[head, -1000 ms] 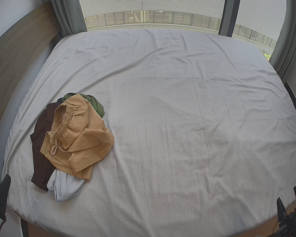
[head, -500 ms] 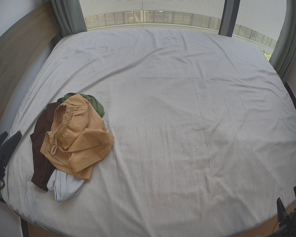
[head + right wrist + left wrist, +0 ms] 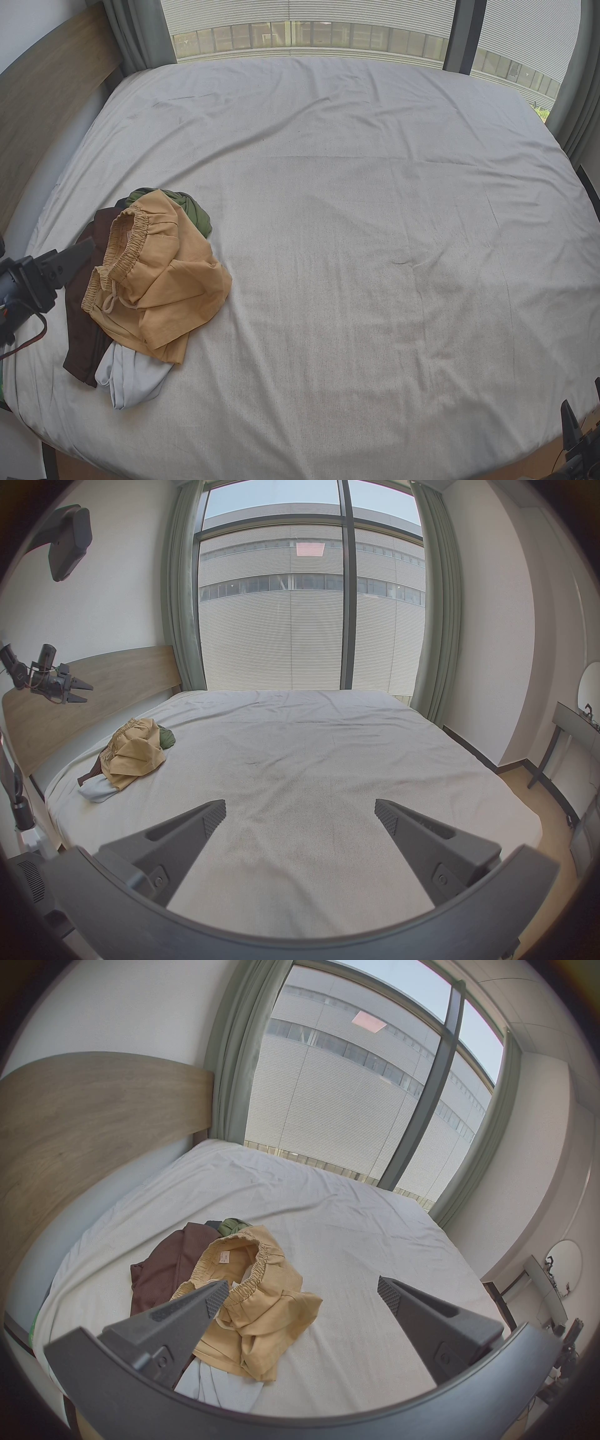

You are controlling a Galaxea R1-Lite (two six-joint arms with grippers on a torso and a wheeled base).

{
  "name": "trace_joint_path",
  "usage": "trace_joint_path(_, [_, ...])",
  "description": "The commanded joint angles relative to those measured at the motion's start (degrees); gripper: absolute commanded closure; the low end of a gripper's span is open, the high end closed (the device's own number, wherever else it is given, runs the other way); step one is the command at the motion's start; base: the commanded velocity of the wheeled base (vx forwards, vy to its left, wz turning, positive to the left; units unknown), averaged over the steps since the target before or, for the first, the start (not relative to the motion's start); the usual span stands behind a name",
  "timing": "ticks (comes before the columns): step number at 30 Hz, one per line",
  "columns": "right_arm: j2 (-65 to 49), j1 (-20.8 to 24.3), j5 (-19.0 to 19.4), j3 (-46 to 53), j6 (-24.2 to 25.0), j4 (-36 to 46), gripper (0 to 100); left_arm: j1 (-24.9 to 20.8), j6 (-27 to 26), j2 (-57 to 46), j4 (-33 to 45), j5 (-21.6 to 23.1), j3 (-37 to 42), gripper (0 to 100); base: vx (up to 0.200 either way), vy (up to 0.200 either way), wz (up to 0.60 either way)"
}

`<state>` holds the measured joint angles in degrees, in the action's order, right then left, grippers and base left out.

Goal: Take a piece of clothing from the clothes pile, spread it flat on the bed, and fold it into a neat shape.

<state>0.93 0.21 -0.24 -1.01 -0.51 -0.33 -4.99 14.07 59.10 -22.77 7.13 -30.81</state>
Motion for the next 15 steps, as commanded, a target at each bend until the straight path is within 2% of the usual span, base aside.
trace_joint_path(1, [-0.9,0.0,0.0,1.0,0.0,0.0,0,3.8,0.2,7.8,-0.3,2.4,-2.9,0,0.000,0.000,0.00])
trace_joint_path(5, [-0.9,0.0,0.0,1.0,0.0,0.0,0,6.7,0.2,11.4,-0.4,4.9,-5.4,0,0.000,0.000,0.00])
trace_joint_path(15, [-0.9,0.0,0.0,1.0,0.0,0.0,0,6.9,0.2,20.4,-3.4,5.4,-8.1,0,0.000,0.000,0.00])
